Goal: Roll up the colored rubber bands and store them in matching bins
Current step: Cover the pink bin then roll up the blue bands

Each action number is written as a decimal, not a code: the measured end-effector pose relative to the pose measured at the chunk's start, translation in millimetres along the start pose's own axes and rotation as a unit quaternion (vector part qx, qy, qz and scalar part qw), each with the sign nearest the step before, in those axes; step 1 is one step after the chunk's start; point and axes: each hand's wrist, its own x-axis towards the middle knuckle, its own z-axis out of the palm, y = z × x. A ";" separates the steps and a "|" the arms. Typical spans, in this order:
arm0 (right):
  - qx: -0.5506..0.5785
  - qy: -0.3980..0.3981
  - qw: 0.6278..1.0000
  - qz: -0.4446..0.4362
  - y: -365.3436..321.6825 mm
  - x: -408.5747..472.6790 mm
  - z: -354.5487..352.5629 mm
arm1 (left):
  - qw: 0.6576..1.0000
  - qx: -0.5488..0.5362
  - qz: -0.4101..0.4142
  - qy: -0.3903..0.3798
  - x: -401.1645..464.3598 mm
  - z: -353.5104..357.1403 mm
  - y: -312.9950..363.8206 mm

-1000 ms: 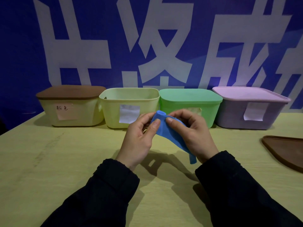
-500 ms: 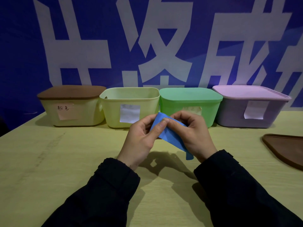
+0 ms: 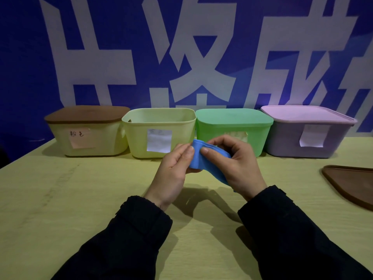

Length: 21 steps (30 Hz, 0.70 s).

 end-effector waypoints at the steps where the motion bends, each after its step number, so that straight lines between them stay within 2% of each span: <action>1: -0.003 0.001 1.000 0.001 1.4 0.1 0.7 | 1.000 0.001 0.000 -0.001 -0.3 -0.6 -0.1; 5: -0.007 0.003 1.000 0.002 4.6 1.1 -0.4 | 0.999 0.023 0.030 0.027 -0.6 -1.4 0.5; 10: -0.011 -0.036 0.999 0.010 0.8 0.2 -4.5 | 0.997 0.028 0.046 0.049 -0.2 -1.8 1.8; 21: 0.024 0.002 1.000 -0.009 -3.9 -1.3 0.6 | 0.997 0.037 0.055 0.042 0.8 0.2 0.1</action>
